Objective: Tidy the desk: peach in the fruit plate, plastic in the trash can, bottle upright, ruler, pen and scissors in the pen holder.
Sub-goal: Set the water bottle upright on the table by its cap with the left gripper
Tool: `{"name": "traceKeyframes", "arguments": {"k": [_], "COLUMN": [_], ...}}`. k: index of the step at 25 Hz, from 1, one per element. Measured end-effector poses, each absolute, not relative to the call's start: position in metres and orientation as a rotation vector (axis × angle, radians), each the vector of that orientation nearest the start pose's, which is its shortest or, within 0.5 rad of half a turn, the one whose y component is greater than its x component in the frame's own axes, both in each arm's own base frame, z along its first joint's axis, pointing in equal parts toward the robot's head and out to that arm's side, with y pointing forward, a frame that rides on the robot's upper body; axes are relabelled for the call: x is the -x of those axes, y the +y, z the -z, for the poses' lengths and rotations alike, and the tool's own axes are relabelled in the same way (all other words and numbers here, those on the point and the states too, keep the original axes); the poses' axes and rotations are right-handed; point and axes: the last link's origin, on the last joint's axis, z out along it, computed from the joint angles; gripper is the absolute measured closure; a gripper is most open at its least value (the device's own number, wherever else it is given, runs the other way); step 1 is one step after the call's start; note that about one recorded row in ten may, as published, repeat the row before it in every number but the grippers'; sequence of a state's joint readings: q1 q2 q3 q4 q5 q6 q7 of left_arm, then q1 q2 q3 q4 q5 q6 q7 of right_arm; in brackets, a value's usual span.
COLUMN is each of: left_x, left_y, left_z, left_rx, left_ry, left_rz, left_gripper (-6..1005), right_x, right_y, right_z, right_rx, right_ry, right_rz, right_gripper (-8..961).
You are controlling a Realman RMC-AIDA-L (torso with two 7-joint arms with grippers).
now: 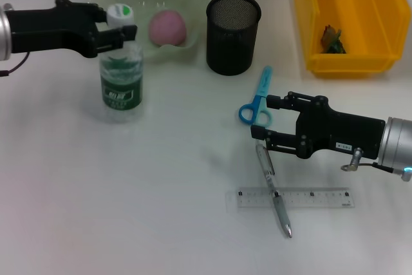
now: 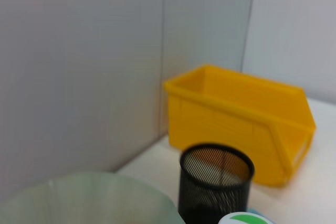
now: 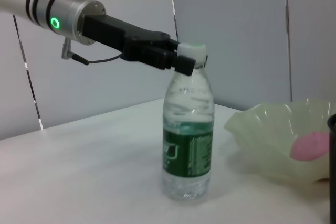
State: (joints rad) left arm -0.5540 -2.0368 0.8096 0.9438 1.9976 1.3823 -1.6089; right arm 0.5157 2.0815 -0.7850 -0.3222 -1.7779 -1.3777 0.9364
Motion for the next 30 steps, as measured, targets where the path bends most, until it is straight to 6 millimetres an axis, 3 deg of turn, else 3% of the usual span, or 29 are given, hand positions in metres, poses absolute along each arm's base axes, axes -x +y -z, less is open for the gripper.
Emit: {"name": "traceKeyframes", "arguments": {"k": [16, 30], "left_x": [0.261, 0.277], "left_y": [0.356, 0.355], "left_z": [-0.045, -0.030], "left_rx": [2.345, 2.214], "left_ry": [-0.353, -0.493], "left_rz": [0.841, 0.936], "left_gripper": [557, 546], "right_x": [-0.274, -0.272], "right_y": [0.313, 0.313], "right_z": [0.058, 0.058], "right_rx": [2.638, 2.638], "right_ry": [0.449, 0.439], "right_rz": [-0.759, -0.770], "right_gripper": [237, 237]}}
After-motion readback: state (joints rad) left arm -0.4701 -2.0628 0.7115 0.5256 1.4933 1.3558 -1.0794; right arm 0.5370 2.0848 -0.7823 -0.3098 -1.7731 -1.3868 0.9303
